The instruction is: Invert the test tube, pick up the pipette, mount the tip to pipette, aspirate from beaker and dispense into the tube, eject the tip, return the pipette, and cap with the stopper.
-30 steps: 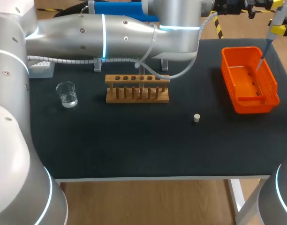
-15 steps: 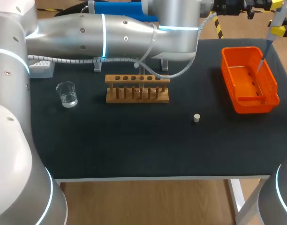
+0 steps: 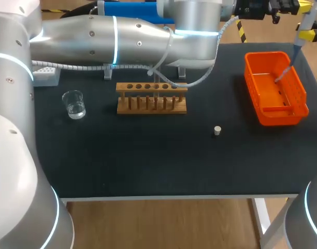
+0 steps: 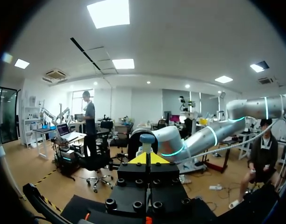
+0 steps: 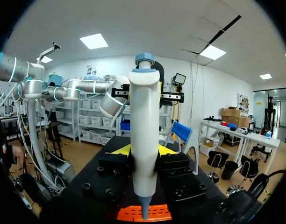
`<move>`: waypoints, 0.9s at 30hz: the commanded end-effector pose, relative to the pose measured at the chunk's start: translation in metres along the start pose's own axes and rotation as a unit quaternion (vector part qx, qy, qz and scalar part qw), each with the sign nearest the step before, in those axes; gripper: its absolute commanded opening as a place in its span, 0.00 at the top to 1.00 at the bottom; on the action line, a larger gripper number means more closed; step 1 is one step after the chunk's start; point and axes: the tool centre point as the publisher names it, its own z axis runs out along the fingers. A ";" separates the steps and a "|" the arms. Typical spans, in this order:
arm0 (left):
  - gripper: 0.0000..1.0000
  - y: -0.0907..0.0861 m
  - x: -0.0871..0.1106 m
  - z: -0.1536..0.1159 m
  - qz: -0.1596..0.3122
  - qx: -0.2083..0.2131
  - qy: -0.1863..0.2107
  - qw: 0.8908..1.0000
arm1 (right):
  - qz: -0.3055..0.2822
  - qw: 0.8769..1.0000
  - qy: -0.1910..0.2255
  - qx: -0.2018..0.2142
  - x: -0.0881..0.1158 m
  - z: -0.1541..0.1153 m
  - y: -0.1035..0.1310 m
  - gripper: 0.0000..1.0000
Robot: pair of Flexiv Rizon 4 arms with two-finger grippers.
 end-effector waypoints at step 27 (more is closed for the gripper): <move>0.00 -0.034 0.004 -0.010 0.039 0.013 -0.013 0.999 | 0.000 1.000 0.000 0.002 0.000 0.001 0.008 1.00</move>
